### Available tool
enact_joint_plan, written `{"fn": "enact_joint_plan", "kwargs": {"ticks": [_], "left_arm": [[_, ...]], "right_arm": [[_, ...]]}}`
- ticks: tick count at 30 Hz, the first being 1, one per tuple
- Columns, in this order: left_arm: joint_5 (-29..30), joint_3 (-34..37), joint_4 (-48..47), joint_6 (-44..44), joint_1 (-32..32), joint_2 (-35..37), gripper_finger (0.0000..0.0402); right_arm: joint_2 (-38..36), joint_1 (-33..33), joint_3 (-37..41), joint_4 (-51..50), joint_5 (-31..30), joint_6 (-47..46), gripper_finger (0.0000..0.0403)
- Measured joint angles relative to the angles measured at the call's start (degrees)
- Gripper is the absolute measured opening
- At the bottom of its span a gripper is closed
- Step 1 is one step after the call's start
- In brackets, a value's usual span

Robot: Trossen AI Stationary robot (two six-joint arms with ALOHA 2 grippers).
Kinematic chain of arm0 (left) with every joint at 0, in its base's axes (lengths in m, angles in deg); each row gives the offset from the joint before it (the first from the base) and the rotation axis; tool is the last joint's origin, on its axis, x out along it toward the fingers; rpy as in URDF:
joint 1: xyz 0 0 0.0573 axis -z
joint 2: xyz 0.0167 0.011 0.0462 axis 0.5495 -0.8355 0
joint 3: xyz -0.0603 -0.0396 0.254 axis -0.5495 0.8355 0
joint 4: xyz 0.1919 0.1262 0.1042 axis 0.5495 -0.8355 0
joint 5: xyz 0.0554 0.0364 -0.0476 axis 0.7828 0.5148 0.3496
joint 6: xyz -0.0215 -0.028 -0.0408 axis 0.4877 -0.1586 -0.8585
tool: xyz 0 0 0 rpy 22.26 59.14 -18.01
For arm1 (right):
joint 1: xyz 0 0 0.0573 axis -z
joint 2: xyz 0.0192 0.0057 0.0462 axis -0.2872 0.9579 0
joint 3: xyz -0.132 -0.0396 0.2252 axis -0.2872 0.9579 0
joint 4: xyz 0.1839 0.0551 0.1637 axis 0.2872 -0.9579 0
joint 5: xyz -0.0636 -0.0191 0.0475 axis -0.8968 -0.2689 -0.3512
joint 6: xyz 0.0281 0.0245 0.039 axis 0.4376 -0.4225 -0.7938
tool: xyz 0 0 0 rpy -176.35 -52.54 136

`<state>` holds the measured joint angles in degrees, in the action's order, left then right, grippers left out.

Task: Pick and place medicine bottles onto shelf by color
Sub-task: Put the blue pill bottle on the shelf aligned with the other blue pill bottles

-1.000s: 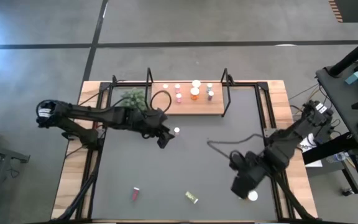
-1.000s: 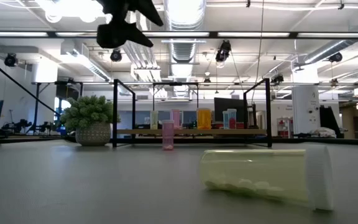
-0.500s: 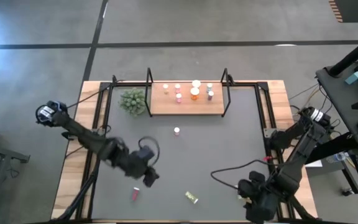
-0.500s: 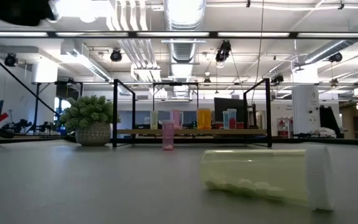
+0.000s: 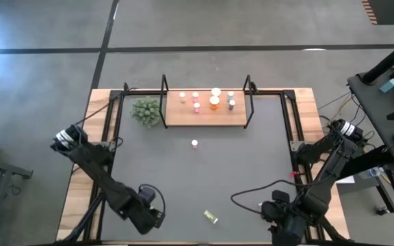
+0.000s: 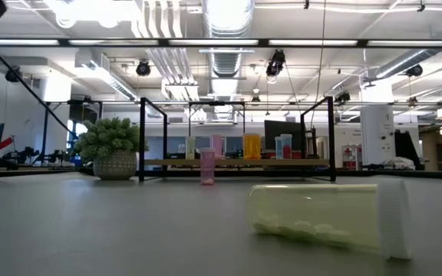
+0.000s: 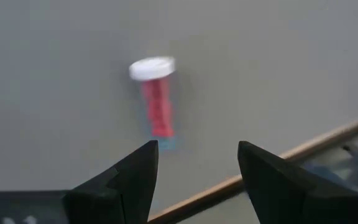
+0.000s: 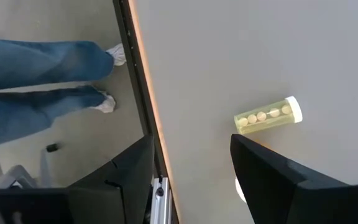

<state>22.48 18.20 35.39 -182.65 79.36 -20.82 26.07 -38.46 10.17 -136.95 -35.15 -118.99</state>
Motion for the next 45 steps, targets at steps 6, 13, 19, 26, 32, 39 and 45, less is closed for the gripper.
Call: {"fn": "enact_joint_plan", "kwargs": {"ticks": [6,13,19,26,32,39,45], "left_arm": [[-3.33,-0.52,-0.26,-2.52,1.21,-4.62,0.0205],[-3.48,-1.39,-1.41,-1.82,1.24,-7.68,0.0205],[-4.22,-1.25,-1.27,-1.81,1.24,-9.23,0.0205],[-4.32,-0.56,-1.35,-1.77,1.24,-9.3,0.0198],[-4.26,-0.33,-1.41,-1.76,1.24,-9.3,0.0158],[-4.1,0.5,-1.28,-1.74,1.24,-9.3,0.0122],[-3.46,0.21,-1.17,-1.58,1.28,-9.14,0.0107]], "right_arm": [[0.0,0.05,0.0,0.04,-0.04,0.36,0.0203],[-0.02,0.05,0.0,0.07,-0.04,-0.4,0.0203],[-0.04,0.05,0.0,0.23,-0.04,-0.49,0.0203],[-0.04,0.05,0.0,0.3,-0.95,-0.49,0.0203],[-0.04,0.05,0.0,0.68,-1.53,-0.49,0.0203],[-0.04,0.05,0.0,1.12,-1.53,-0.49,0.0203],[-0.07,0.05,0.02,1.18,-1.53,-0.22,0.0203]]}}
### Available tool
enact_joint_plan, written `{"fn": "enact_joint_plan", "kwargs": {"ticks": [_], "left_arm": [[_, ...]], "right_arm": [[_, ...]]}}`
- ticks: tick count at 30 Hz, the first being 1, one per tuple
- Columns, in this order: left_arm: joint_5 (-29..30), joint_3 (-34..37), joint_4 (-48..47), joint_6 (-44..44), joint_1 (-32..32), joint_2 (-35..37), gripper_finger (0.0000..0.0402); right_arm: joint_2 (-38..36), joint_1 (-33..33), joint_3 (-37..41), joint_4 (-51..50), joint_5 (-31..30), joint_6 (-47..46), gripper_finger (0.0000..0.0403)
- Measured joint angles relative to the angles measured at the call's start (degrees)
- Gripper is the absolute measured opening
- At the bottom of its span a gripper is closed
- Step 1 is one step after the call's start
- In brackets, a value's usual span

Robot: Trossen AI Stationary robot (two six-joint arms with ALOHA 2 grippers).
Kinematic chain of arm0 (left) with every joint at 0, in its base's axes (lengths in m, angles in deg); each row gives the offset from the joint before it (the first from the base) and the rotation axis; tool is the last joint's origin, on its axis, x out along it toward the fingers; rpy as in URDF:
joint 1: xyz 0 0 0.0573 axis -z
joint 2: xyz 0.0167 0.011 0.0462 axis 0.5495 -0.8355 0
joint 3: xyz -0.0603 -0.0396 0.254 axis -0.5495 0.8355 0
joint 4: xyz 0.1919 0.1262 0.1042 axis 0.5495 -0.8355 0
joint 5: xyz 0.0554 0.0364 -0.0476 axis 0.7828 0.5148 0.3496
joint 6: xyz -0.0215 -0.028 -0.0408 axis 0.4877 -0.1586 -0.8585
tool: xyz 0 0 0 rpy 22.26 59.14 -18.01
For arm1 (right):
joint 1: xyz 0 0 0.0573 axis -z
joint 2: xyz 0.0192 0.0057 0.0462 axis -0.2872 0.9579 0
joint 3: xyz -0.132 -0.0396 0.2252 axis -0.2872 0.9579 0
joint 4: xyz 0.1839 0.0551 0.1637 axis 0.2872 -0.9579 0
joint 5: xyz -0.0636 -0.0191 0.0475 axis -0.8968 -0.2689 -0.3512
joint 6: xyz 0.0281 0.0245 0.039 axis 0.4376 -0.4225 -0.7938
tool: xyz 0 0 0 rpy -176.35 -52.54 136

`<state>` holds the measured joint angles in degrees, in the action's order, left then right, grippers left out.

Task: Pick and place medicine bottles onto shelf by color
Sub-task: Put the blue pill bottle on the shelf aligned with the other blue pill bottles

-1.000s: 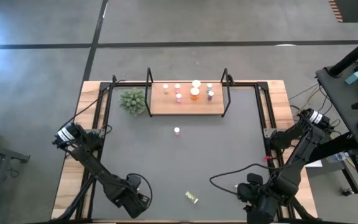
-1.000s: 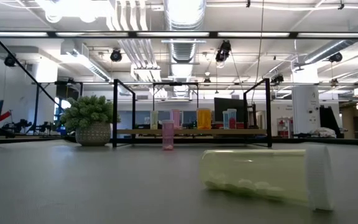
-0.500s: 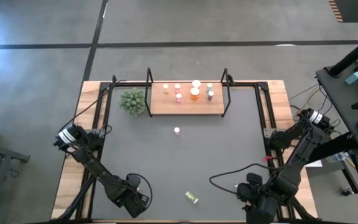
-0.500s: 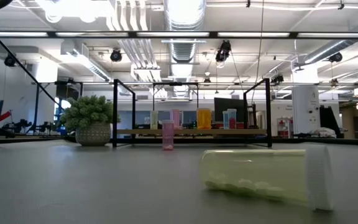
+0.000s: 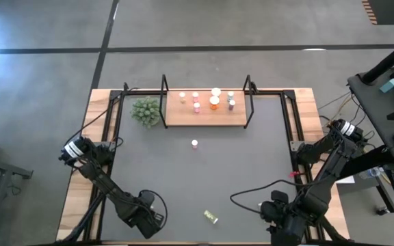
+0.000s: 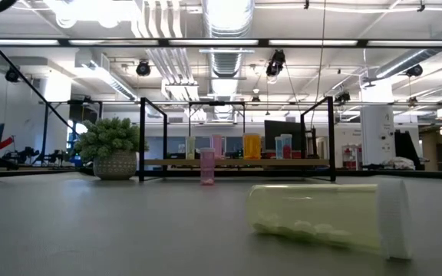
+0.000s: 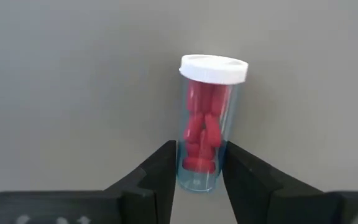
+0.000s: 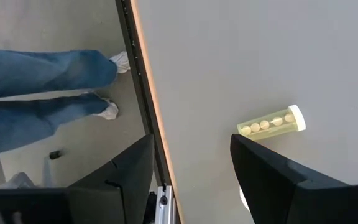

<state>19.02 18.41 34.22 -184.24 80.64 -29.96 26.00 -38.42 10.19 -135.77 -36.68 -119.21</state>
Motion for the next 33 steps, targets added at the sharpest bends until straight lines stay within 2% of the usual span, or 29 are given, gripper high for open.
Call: {"fn": "enact_joint_plan", "kwargs": {"ticks": [5,8,13,17,21,23,26,33], "left_arm": [[3.7,-0.86,-0.04,0.41,0.0,1.41,0.0097],[7.86,-1.88,-0.1,0.63,0.0,2.52,0.0096],[17.3,-4.27,1.79,7.01,-0.01,4.81,0.0095],[26.66,-6.92,4.1,14.78,-0.27,6.3,0.0095],[32.29,-9.15,7.7,25.15,-1.05,7.51,0.0095],[33.86,-10.61,9.22,30.36,-1.69,7.76,0.0095],[35.25,-12.81,10.97,38.93,-2.8,7.81,0.0095],[36.65,-17.31,12.54,61.32,-6.67,7.82,0.0095]], "right_arm": [[0.0,0.0,0.02,-0.02,0.0,1.08,0.0203],[0.0,0.0,0.04,-0.04,-0.02,2.06,0.0203],[0.0,0.43,-0.19,-0.28,-2.69,7.21,0.0203],[-0.26,2.96,-0.86,-0.11,-10.74,16.4,0.0203],[-0.37,7.57,-2.76,0.65,-24.09,25.78,0.0203],[-0.42,10.34,-3.97,3.11,-28.19,29.51,0.0203],[-0.42,14.39,-5.52,9.88,-27.08,37.66,0.0203],[-0.2,19.26,-7.9,25.24,-17.81,63.25,0.0203]]}}
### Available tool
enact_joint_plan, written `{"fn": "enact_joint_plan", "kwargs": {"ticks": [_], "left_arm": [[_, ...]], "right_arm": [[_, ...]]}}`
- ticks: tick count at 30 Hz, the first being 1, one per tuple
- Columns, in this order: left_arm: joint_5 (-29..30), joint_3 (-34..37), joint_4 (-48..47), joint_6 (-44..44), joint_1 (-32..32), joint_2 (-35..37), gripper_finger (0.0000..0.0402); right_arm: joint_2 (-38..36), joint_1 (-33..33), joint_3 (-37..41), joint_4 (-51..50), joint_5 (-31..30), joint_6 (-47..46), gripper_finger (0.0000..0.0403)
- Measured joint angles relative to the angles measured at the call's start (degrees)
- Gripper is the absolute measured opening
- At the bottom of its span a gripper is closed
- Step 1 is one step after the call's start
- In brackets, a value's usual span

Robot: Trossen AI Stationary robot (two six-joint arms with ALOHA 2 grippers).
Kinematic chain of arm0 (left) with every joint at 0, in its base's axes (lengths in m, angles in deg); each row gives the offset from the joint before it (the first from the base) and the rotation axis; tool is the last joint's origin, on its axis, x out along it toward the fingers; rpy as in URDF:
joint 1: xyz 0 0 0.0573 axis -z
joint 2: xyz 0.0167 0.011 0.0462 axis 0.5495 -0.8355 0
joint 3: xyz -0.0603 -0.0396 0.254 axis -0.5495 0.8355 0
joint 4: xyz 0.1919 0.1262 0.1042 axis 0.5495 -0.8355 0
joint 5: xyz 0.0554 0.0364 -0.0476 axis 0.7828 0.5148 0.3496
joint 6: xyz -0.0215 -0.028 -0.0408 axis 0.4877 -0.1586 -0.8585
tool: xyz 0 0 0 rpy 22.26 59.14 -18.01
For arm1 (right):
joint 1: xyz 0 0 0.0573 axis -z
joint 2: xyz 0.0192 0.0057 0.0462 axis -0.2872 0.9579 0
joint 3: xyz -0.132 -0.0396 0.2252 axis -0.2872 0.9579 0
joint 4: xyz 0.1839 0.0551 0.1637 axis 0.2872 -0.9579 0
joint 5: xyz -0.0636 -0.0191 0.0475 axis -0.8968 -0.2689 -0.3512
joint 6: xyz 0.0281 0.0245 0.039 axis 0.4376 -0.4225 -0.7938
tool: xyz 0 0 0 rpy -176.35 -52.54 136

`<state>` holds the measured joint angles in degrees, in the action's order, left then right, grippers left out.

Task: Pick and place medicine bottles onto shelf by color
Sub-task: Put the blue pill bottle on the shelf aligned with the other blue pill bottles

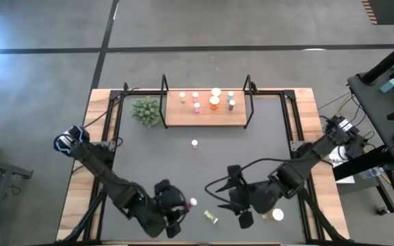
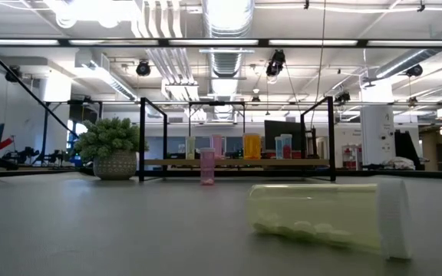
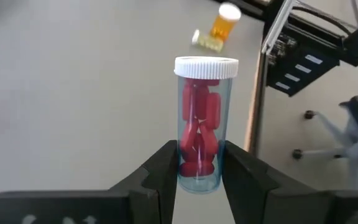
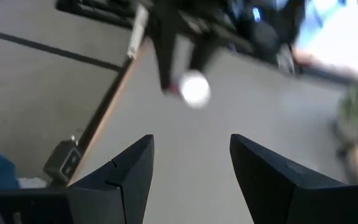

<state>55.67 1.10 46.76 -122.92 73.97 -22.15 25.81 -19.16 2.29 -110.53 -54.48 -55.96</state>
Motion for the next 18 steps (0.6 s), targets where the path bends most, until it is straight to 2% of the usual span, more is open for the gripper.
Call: {"fn": "enact_joint_plan", "kwargs": {"ticks": [5,11,18], "left_arm": [[0.02,-2.86,0.24,10.24,-3.3,0.0,0.0095],[-0.06,-5.33,1.58,19.72,-4.96,0.06,0.0095],[-0.18,-5.44,1.62,22.96,-5.71,0.15,0.0095]], "right_arm": [[0.02,1.58,-0.71,5.53,1.52,8.62,0.0203],[0.99,3.57,-1.98,5.97,1.72,8.57,0.0203],[2.7,4.09,-3.87,5.99,2.33,7.94,0.0203]]}}
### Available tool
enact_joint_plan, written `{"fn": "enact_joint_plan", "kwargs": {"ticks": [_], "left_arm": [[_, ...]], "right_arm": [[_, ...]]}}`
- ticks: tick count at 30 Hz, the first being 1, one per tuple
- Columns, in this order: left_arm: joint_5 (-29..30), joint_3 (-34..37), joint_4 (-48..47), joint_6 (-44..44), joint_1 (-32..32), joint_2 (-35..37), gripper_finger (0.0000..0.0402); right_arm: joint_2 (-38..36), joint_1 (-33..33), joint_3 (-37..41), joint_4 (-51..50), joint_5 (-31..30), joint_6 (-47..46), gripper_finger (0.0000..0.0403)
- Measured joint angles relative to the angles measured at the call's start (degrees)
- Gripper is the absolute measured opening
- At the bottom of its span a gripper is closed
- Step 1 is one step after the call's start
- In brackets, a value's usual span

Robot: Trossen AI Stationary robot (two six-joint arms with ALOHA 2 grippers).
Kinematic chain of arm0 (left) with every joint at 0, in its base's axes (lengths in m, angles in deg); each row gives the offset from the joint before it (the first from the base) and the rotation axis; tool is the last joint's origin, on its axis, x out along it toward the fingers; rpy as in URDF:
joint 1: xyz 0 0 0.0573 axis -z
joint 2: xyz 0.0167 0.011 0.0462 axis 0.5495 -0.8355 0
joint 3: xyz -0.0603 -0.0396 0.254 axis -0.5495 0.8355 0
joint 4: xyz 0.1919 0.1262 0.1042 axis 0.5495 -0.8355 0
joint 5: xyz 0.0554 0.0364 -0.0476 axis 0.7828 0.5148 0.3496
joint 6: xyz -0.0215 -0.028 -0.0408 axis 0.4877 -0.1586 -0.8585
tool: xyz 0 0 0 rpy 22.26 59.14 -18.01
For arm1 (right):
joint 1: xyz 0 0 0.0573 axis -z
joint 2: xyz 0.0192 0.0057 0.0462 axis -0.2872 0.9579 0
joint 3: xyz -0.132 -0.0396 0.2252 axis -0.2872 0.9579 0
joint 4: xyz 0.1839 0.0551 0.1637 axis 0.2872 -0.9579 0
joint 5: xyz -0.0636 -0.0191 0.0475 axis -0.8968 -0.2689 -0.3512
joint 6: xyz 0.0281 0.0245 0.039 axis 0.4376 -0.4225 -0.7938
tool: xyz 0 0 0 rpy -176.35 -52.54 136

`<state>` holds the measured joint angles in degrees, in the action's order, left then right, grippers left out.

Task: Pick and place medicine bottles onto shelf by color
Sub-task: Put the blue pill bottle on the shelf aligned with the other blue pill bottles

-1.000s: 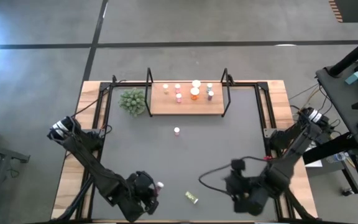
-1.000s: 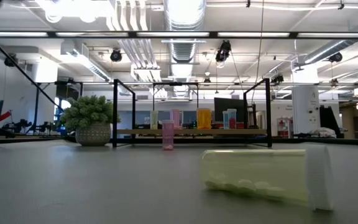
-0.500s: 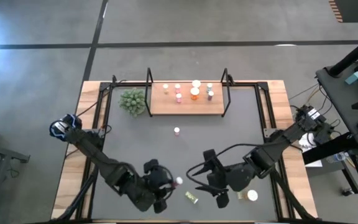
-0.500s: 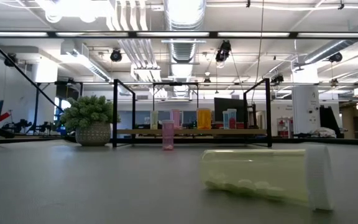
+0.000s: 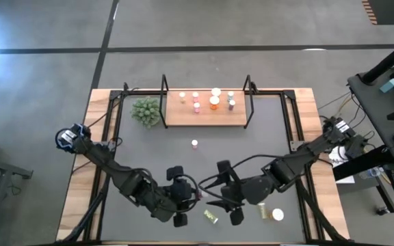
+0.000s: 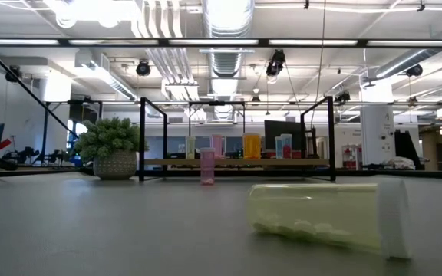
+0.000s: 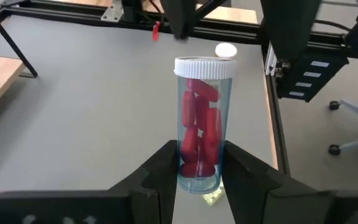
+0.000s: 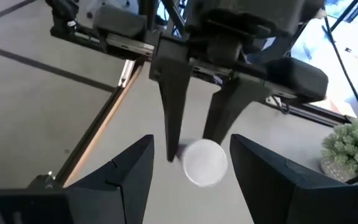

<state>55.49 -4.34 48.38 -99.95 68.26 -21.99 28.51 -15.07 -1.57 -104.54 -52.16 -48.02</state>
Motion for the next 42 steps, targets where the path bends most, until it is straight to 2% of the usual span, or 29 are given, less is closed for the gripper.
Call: {"fn": "enact_joint_plan", "kwargs": {"ticks": [10,29,42], "left_arm": [[-0.06,0.0,0.93,0.01,0.01,0.17,0.0095],[-0.11,0.33,0.95,-0.05,0.06,0.35,0.0095],[-0.11,0.39,1.0,-0.27,-0.01,0.35,0.0095]], "right_arm": [[3.98,1.31,-3.04,-0.1,1.28,-0.01,0.0203],[4.31,1.98,-3.64,-5.62,1.21,-6.06,0.0202],[4.27,2.09,-3.58,-5.58,2.7,-6.12,0.0116]]}}
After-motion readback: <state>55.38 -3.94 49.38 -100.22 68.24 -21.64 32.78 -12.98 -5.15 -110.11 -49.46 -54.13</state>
